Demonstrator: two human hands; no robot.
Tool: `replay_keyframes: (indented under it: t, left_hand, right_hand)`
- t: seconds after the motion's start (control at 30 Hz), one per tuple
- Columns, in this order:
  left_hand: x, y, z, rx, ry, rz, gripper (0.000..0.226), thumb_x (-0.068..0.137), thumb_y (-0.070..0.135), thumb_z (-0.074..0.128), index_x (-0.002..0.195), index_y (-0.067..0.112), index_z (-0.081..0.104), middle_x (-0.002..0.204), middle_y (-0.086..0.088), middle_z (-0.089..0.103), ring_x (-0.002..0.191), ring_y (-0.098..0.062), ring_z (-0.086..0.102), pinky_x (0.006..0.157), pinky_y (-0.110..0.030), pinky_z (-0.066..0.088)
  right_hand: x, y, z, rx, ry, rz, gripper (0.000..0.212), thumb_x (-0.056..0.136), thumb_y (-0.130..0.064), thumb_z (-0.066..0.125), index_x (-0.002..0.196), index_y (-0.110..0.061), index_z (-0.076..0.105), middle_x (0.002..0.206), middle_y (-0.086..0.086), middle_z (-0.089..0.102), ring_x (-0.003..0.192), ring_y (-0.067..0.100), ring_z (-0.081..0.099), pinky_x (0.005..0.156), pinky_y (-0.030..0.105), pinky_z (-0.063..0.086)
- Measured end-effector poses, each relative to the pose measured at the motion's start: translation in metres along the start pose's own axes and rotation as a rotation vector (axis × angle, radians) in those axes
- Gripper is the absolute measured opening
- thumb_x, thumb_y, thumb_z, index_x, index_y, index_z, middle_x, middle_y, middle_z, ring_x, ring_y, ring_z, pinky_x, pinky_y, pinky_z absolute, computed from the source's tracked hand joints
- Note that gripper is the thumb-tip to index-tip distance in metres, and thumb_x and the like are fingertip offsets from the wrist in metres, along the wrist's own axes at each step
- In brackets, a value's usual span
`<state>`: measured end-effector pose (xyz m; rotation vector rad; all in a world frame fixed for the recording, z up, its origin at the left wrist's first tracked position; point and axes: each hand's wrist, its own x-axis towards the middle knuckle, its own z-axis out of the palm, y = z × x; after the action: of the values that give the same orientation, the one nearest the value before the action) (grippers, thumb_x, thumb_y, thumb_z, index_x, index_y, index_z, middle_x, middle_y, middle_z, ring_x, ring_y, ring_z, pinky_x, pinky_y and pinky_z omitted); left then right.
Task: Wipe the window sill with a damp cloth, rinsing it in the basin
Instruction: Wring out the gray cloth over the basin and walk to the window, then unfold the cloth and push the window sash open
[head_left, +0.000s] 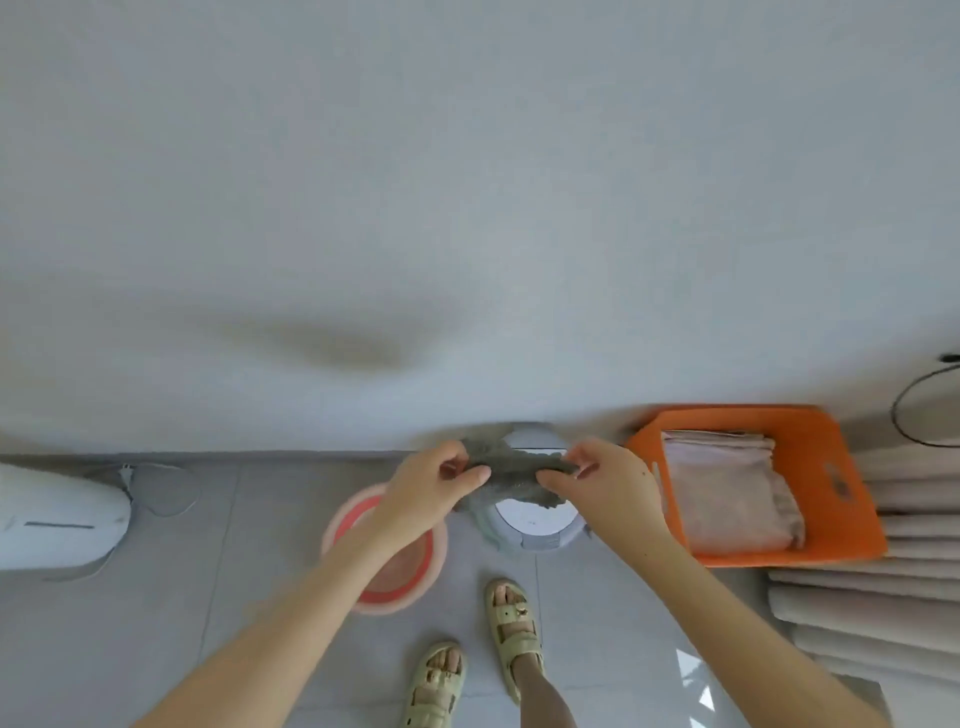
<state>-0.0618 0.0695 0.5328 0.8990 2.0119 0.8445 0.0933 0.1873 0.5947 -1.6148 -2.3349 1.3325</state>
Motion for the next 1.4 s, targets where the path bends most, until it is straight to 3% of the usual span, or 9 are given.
replay_keyframes:
  t: [0.17, 0.33, 0.47, 0.6, 0.73, 0.93, 1.13, 1.23, 1.4]
  left_hand:
    - [-0.018, 0.132, 0.012, 0.057, -0.175, 0.251, 0.024, 0.091, 0.029, 0.052, 0.072, 0.016, 0.046, 0.061, 0.005, 0.051, 0.058, -0.013, 0.044, 0.052, -0.017, 0.033]
    - [-0.052, 0.256, 0.077, 0.139, -0.519, 0.46, 0.017, 0.093, 0.029, 0.049, 0.079, 0.02, 0.051, 0.073, -0.015, 0.064, 0.063, -0.019, 0.051, 0.065, -0.038, 0.046]
    - [-0.102, 0.342, 0.163, 0.242, -0.682, 0.685, 0.018, 0.092, 0.028, 0.052, 0.076, 0.02, 0.051, 0.059, 0.002, 0.052, 0.054, -0.01, 0.046, 0.055, -0.025, 0.039]
    - [-0.174, 0.402, 0.271, 0.34, -0.818, 0.85, 0.02, 0.088, 0.034, 0.055, 0.077, 0.018, 0.054, 0.063, -0.01, 0.057, 0.056, -0.015, 0.048, 0.058, -0.033, 0.04]
    - [-0.267, 0.442, 0.384, 0.273, -1.008, 0.779, 0.023, 0.088, 0.032, 0.059, 0.073, 0.015, 0.054, 0.066, -0.003, 0.054, 0.055, -0.011, 0.047, 0.059, -0.03, 0.041]
    - [-0.382, 0.475, 0.539, 0.157, -1.098, 0.652, 0.02, 0.088, 0.029, 0.058, 0.073, 0.018, 0.052, 0.08, -0.006, 0.063, 0.086, -0.028, 0.064, 0.08, -0.045, 0.056]
    - [-0.447, 0.497, 0.639, 0.135, -1.195, 0.559, 0.017, 0.091, 0.022, 0.056, 0.08, 0.01, 0.049, 0.09, -0.016, 0.064, 0.084, -0.028, 0.067, 0.074, -0.044, 0.058]
    - [-0.464, 0.512, 0.685, 0.263, -1.209, 0.658, 0.021, 0.087, 0.03, 0.06, 0.084, 0.009, 0.057, 0.087, -0.012, 0.068, 0.084, -0.026, 0.067, 0.076, -0.041, 0.057]
    - [-0.483, 0.557, 0.768, 0.391, -1.319, 0.795, 0.02, 0.083, 0.028, 0.064, 0.068, 0.016, 0.059, 0.085, -0.013, 0.069, 0.081, -0.024, 0.068, 0.076, -0.036, 0.058]
  right_hand:
    - [-0.082, 0.018, -0.103, 0.317, 0.125, 0.068, 0.028, 0.07, -0.023, 0.076, 0.063, -0.011, 0.052, 0.091, -0.008, 0.067, 0.079, 0.029, 0.064, 0.081, 0.036, 0.05]
    - [-0.183, 0.066, -0.194, 0.501, 0.32, 0.113, 0.033, 0.074, -0.003, 0.07, 0.054, -0.025, 0.053, 0.06, -0.004, 0.058, 0.064, 0.019, 0.057, 0.058, 0.027, 0.042]
    - [-0.273, 0.125, -0.243, 0.603, 0.583, 0.22, 0.025, 0.077, -0.003, 0.068, 0.088, -0.024, 0.061, 0.088, -0.002, 0.069, 0.076, 0.02, 0.064, 0.062, 0.032, 0.053]
    - [-0.37, 0.202, -0.277, 0.587, 0.853, 0.328, 0.019, 0.083, -0.008, 0.066, 0.094, -0.024, 0.068, 0.093, -0.002, 0.069, 0.081, 0.017, 0.064, 0.068, 0.025, 0.052]
    - [-0.468, 0.289, -0.303, 0.535, 1.08, 0.462, 0.01, 0.088, -0.016, 0.061, 0.084, -0.018, 0.07, 0.078, -0.006, 0.066, 0.074, 0.012, 0.059, 0.066, 0.023, 0.046]
    - [-0.567, 0.402, -0.337, 0.663, 1.324, 0.532, 0.012, 0.09, -0.017, 0.055, 0.086, -0.012, 0.066, 0.078, 0.004, 0.067, 0.067, 0.012, 0.058, 0.06, 0.021, 0.045]
    - [-0.598, 0.485, -0.363, 0.799, 1.23, 0.52, 0.029, 0.08, -0.03, 0.07, 0.105, -0.02, 0.057, 0.102, -0.003, 0.064, 0.086, 0.007, 0.063, 0.066, 0.018, 0.049]
    - [-0.598, 0.52, -0.377, 0.845, 1.252, 0.501, 0.042, 0.073, -0.029, 0.078, 0.108, -0.023, 0.055, 0.102, -0.008, 0.063, 0.09, 0.006, 0.064, 0.067, 0.017, 0.048]
    - [-0.603, 0.589, -0.416, 0.932, 1.496, 0.491, 0.014, 0.084, -0.009, 0.066, 0.094, -0.017, 0.062, 0.084, 0.003, 0.072, 0.082, 0.017, 0.069, 0.069, 0.025, 0.055]
